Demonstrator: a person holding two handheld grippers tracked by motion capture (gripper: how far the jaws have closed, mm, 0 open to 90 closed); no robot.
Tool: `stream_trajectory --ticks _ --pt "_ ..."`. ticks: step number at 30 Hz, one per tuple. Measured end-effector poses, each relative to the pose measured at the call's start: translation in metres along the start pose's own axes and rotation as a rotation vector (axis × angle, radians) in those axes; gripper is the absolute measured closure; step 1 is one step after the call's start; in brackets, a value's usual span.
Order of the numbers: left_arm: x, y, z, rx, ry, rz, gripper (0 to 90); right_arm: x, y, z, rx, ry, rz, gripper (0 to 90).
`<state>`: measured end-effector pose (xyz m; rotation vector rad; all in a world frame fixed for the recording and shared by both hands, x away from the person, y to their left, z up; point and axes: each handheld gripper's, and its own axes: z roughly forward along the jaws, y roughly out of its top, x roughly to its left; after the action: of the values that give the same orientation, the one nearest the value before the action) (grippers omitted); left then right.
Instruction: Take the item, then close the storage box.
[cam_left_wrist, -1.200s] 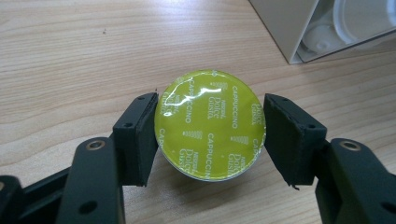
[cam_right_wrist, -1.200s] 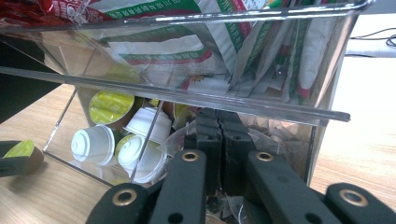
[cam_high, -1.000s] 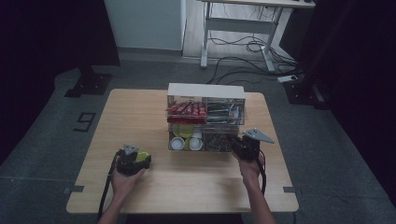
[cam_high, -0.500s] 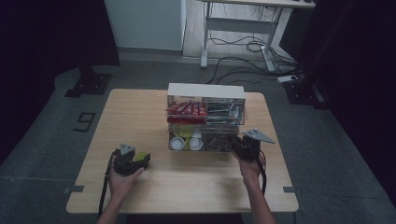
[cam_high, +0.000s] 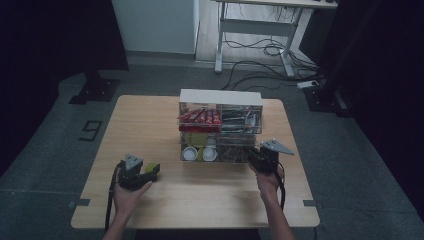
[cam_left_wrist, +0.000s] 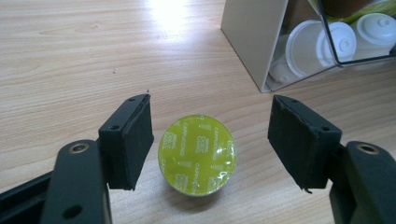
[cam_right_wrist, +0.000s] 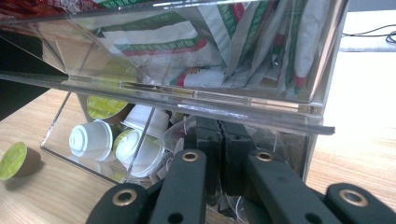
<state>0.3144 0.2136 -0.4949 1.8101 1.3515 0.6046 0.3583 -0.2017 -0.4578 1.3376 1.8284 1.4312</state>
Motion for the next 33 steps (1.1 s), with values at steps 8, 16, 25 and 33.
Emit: stream_trajectory --ticks 8,16,25,33 --pt "0.003 -0.008 -0.007 -0.013 -0.012 -0.017 31.3 0.000 -0.004 -0.001 0.003 -0.001 0.008 87.4" --pt "0.004 -0.015 -0.010 -0.016 -0.013 -0.024 31.5 -0.001 -0.009 -0.002 -0.003 -0.001 0.014 87.6" --pt "0.003 -0.026 -0.013 -0.033 -0.014 -0.046 31.8 -0.001 -0.016 -0.003 -0.003 -0.003 0.013 88.8" --pt "0.003 -0.034 -0.013 -0.022 -0.013 -0.053 31.9 -0.001 -0.026 -0.003 0.014 -0.001 0.010 88.9"
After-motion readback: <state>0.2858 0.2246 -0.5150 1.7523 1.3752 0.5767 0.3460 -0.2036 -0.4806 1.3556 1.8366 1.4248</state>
